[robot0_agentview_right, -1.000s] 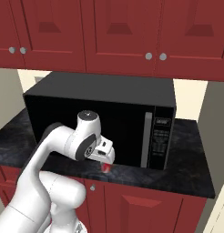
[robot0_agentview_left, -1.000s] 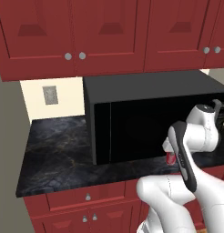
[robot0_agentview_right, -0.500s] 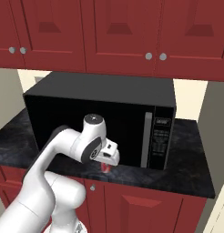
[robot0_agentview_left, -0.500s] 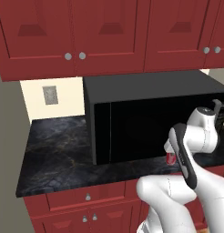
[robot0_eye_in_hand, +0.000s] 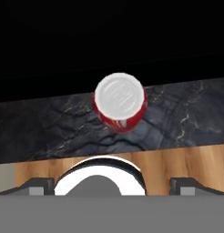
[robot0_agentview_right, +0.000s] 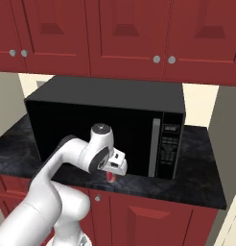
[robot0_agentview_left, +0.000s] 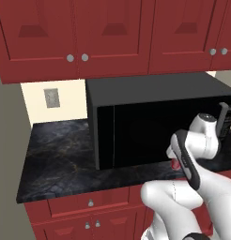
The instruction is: Four empty soda cans are scattered around the kitchen. Gather all the cans and cluster them next to the stove for recycling.
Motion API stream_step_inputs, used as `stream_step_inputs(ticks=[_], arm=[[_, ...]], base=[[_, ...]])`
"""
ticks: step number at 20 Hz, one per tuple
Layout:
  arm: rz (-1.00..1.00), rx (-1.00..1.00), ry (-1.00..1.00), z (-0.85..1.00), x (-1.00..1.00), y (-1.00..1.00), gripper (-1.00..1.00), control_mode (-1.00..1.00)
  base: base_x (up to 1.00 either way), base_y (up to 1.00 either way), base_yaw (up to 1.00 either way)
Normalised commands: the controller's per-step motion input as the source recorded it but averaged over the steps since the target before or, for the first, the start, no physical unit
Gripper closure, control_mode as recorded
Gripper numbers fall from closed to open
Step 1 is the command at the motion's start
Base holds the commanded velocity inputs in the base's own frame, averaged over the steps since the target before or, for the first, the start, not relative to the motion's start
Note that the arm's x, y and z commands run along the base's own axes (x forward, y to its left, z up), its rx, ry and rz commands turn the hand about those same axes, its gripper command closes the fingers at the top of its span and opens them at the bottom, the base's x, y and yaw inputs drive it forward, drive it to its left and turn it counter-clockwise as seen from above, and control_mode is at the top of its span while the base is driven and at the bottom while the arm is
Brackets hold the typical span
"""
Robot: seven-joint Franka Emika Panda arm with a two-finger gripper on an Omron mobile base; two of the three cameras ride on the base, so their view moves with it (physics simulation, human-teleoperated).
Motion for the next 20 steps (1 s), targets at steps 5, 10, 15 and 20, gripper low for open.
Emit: stream_step_inputs(ticks=[5, 10, 15, 20], arm=[[0.00, 0.00, 0.00, -0.20, 0.29, 0.00, -1.00, -1.00], [0.00, 0.00, 0.00, -0.16, 0.28, -0.01, -1.00, -1.00], [0.00, 0.00, 0.00, -0.06, 0.24, -0.15, -1.00, -1.00], [0.00, 0.00, 0.00, 0.00, 0.17, -0.11, -1.00, -1.00]], base=[[0.00, 0.00, 0.00], [0.00, 0.00, 0.00], [0.00, 0.00, 0.00], [0.00, 0.00, 0.00]])
